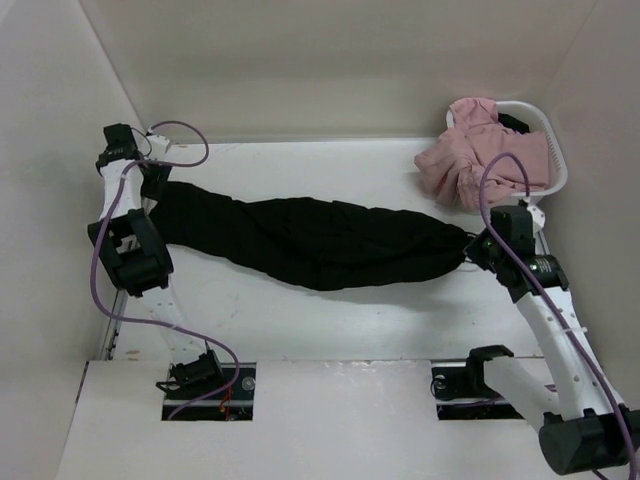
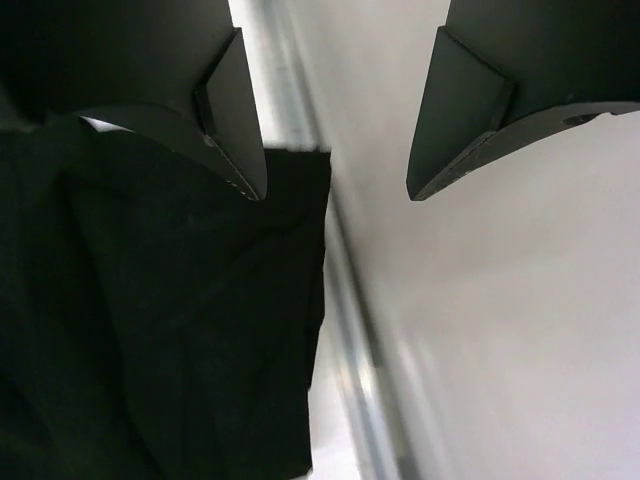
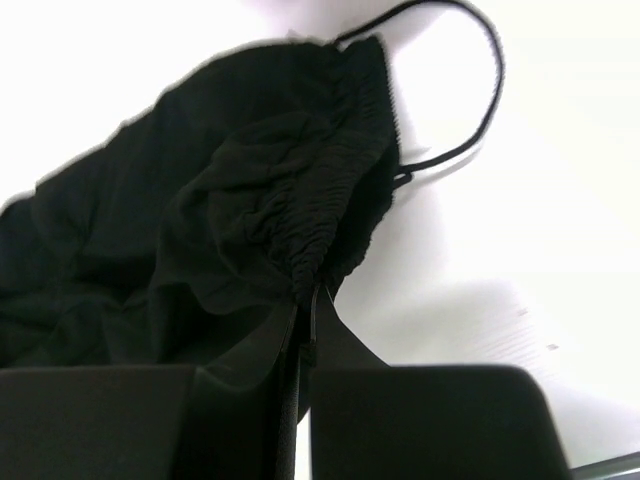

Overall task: Fold and stack the trousers
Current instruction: Flatten the trousers out

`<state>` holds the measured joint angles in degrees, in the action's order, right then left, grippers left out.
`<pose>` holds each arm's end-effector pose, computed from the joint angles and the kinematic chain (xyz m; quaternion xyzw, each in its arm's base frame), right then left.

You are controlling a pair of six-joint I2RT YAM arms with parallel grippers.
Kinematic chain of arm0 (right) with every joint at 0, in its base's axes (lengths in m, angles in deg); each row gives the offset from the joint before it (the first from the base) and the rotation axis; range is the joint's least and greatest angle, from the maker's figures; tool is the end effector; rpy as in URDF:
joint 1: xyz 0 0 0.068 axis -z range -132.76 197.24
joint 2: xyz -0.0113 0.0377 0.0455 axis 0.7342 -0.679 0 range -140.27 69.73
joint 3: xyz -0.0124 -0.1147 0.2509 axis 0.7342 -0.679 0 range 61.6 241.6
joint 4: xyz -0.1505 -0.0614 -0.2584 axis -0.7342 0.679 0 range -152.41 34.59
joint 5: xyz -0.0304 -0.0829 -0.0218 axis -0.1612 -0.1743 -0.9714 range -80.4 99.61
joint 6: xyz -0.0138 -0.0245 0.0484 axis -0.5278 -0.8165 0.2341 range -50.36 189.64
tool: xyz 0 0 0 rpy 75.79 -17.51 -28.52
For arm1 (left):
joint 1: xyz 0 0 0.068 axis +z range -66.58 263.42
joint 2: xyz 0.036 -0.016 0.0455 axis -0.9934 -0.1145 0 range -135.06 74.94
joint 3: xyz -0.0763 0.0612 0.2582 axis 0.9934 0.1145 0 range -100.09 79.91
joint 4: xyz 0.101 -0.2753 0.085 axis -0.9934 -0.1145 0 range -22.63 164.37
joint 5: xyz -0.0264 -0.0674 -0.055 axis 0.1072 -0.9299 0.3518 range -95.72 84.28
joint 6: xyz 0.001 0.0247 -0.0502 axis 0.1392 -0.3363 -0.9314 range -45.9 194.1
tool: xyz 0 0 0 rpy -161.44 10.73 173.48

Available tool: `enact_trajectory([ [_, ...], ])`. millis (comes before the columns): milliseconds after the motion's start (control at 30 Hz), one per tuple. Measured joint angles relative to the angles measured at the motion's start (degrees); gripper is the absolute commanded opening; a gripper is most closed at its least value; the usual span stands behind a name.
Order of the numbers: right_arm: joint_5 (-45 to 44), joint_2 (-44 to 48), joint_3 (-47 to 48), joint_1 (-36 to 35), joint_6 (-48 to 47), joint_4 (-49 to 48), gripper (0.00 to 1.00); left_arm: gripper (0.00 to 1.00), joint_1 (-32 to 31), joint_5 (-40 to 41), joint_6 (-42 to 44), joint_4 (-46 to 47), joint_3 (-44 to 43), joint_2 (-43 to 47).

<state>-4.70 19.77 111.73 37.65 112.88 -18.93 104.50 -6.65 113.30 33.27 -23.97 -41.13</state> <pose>0.2187 0.0272 0.3028 0.3110 0.8577 0.0725 0.4030 0.4688 0.1800 0.2606 0.1520 0.9369 0.1515 0.2762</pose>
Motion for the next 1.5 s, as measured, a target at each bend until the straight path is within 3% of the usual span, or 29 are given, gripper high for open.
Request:
enact_trajectory([
  [167, 0.9, 0.2, 2.9, 6.0, -3.4, 0.6, 0.0, 0.55, 0.6, -1.9, -6.8, -1.7, 0.0, -4.4],
  [600, 1.1, 0.0, 2.3, 4.3, -4.0, 1.0, 0.0, 0.47, 4.8, -5.1, -6.2, -14.6, 8.2, -5.8],
  [633, 1.1, 0.0, 2.2, 4.3, -4.0, 1.0, 0.0, 0.43, 5.3, -4.8, -5.9, -15.0, 8.6, -5.7],
  [700, 1.1, 0.0, 2.2, 4.3, -4.0, 0.9, 0.0, 0.15, 6.3, -4.1, -5.4, -15.6, 9.0, -5.8],
  [733, 1.1, 0.0, 2.1, 4.3, -4.0, 0.8, 0.0, 0.07, 6.7, -3.9, -5.2, -15.8, 9.1, -5.7],
  [800, 1.1, 0.0, 1.6, 4.2, -4.0, 0.5, 0.0, 0.0, 7.1, -3.7, -4.7, -15.9, 9.4, -5.7],
  [933, 0.5, -2.4, 1.0, 0.6, -3.3, -1.0, 0.0, 0.0, 7.2, -3.4, -4.8, -14.3, 9.6, -5.2],
  [1033, 0.7, -9.4, 4.5, -2.9, -3.3, -2.1, 0.0, 0.0, 6.0, -2.7, -5.6, -13.8, 4.9, -5.4],
  [1167, 1.6, -24.0, 23.5, -3.3, -6.4, -2.6, 0.0, 0.02, 2.6, -2.0, -7.0, -14.6, -19.8, -9.4],
  [1233, 2.4, -27.9, 33.7, -2.5, -7.8, -5.1, 0.0, 0.04, 1.0, -1.8, -6.9, -13.0, -33.1, -11.2],
  [1300, 3.3, -28.2, 39.9, -1.1, -8.6, -7.5, 0.0, 0.06, -0.5, -1.6, -5.8, -11.0, -40.0, -10.0],
  [1367, 3.8, -25.4, 41.0, 0.2, -8.6, -9.9, 0.0, 0.07, -0.9, -1.7, -4.4, -9.8, -38.8, -5.6],
  [1500, 4.3, -15.3, 30.9, 1.0, -7.4, -12.3, 0.0, 0.09, 2.3, -2.8, -1.8, -8.7, -21.9, 6.6],
])
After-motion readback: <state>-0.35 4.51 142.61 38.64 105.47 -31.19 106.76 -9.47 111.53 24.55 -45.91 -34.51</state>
